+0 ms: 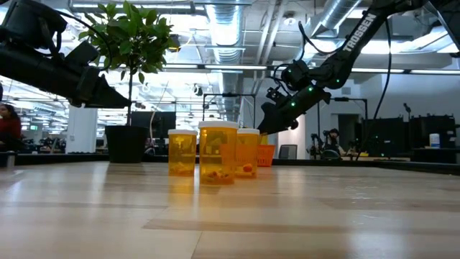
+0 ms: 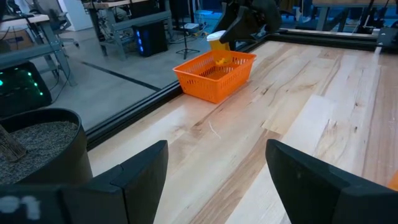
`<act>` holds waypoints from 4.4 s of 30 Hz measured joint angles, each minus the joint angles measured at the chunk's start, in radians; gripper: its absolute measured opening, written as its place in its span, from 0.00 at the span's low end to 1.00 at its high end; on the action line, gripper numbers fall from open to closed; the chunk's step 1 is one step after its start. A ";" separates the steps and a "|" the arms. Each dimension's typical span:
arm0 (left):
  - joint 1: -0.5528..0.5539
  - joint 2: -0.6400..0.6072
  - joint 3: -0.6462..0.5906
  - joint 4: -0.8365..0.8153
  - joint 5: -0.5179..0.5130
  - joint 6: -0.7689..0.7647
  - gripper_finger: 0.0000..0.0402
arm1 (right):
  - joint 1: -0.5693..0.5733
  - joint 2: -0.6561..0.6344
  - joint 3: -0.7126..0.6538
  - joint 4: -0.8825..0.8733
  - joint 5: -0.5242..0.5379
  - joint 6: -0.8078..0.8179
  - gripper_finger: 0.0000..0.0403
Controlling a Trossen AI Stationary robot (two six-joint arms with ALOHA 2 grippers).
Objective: Pick and place pill bottles into a basket
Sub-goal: Put the orange pill bottle into the orange bin, then put the top right orange pill bottle into the orange bin
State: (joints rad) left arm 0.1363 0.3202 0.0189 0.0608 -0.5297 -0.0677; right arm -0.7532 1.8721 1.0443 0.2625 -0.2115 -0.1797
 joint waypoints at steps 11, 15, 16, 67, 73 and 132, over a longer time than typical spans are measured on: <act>0.000 0.000 0.000 0.000 0.000 0.000 0.65 | 0.019 0.000 0.000 0.007 0.054 0.077 0.52; 0.000 0.000 0.000 0.000 0.000 0.000 0.65 | 0.037 0.000 0.000 0.007 0.121 0.084 0.53; 0.000 0.000 0.000 0.000 0.000 0.000 0.65 | 0.043 0.000 0.000 0.008 0.140 0.089 0.53; 0.000 0.000 0.000 0.000 0.001 0.000 0.65 | 0.086 0.077 0.013 0.011 0.214 0.122 0.62; 0.000 0.000 0.000 0.000 0.001 0.000 0.65 | 0.093 0.077 0.023 0.009 0.215 0.101 0.62; 0.000 0.000 0.000 0.000 0.001 0.000 0.65 | 0.326 -0.211 0.275 -0.632 0.130 0.047 0.57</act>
State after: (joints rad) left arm 0.1361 0.3206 0.0189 0.0608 -0.5289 -0.0676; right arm -0.4273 1.6608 1.3189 -0.3695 -0.0814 -0.1327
